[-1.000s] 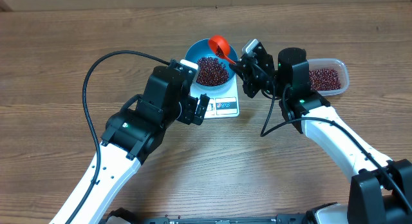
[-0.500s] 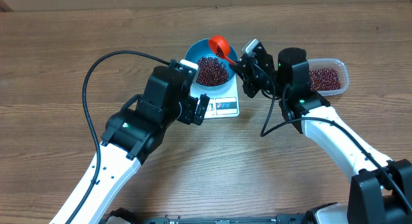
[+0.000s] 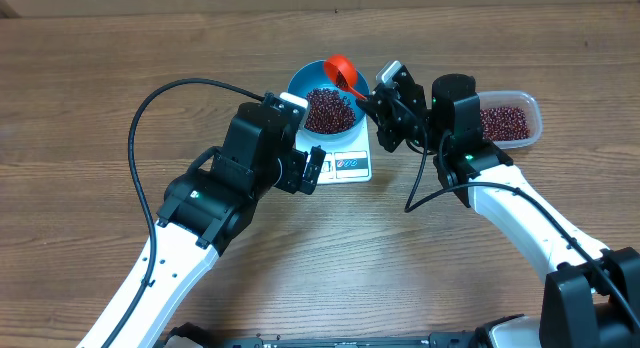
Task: Scoop item into bowl and weigh 150g on scale
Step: 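Tilt the scoop with the right gripper to pour beans into the bowl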
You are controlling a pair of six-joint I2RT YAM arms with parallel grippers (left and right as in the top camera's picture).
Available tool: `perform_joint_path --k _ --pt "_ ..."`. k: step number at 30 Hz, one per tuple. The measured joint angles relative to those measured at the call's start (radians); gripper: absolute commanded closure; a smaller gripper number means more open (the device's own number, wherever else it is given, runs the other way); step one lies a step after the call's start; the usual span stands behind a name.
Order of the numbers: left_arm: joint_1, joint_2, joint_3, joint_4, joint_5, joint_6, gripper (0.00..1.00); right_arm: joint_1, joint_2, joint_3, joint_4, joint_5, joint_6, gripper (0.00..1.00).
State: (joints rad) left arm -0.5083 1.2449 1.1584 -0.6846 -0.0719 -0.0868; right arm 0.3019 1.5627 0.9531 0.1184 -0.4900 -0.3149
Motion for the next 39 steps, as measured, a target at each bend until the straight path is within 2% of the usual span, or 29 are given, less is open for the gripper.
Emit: perform_joint_path --k 29,39 --pt "0.000 0.000 0.000 0.000 0.000 0.000 0.00 0.000 0.000 0.000 -0.001 0.000 -0.061 0.96" --pt "0.000 0.000 0.000 0.000 0.000 0.000 0.00 0.000 0.000 0.000 0.000 0.000 -0.190 0.96"
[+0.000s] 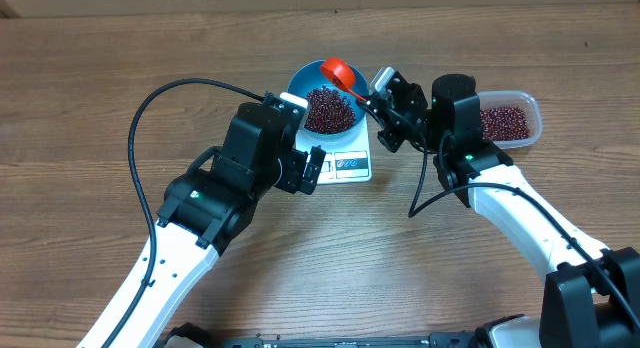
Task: Scoop item into bowl and weigh 150g on scale
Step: 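Tilt the scoop with the right gripper to pour beans into the bowl, then move the empty scoop right back over the bean tub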
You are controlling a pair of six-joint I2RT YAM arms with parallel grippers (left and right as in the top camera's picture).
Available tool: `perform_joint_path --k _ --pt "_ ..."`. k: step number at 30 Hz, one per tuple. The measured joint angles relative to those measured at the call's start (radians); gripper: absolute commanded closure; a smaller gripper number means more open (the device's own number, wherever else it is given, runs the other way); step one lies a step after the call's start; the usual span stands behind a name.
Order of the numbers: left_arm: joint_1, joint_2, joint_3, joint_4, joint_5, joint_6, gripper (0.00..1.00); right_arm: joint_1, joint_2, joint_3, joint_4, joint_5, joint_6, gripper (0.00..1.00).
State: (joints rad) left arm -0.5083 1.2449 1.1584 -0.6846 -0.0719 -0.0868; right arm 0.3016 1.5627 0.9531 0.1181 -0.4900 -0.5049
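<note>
A blue bowl point(303, 80) filled with dark red beans point(329, 108) sits on the white scale point(350, 165). My right gripper point(375, 100) is shut on the handle of a red scoop point(336, 69), whose cup hangs over the bowl's far right rim. My left gripper point(311, 170) rests at the scale's front left corner, beside the display; I cannot tell how its fingers stand. The display's reading is too small to read.
A clear plastic tub point(510, 121) of the same red beans stands at the right, behind my right arm. A black cable point(150, 108) loops over the table at the left. Bare wooden tabletop point(100, 78) surrounds the scale.
The red scoop has shifted a little to the left and farther over the bowl's rim, with my right gripper turned slightly. The left arm has not moved.
</note>
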Motion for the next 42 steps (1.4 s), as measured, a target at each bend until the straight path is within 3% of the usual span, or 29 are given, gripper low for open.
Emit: perform_joint_path --k 15,22,24,30,37,42 --pt "0.000 0.000 0.000 0.000 0.000 0.000 0.01 -0.012 0.000 0.000 0.020 0.001 -0.011 0.96" --pt "0.000 0.000 0.000 0.000 0.000 0.000 0.01 -0.021 0.000 0.000 0.045 0.122 0.219 0.96" --pt "0.000 0.000 0.000 0.000 0.000 0.000 0.01 -0.051 0.000 0.011 -0.022 0.151 0.320 0.96" --pt "0.000 0.000 0.000 0.000 0.000 0.000 0.00 -0.127 -0.009 0.100 -0.285 0.176 0.448 0.96" --pt "0.000 0.000 0.000 0.000 0.000 0.000 0.00 -0.171 -0.057 0.207 -0.518 0.194 0.487 0.96" --pt "0.000 0.000 0.000 0.000 0.000 0.000 0.00 -0.173 -0.096 0.254 -0.659 0.386 0.528 0.96"
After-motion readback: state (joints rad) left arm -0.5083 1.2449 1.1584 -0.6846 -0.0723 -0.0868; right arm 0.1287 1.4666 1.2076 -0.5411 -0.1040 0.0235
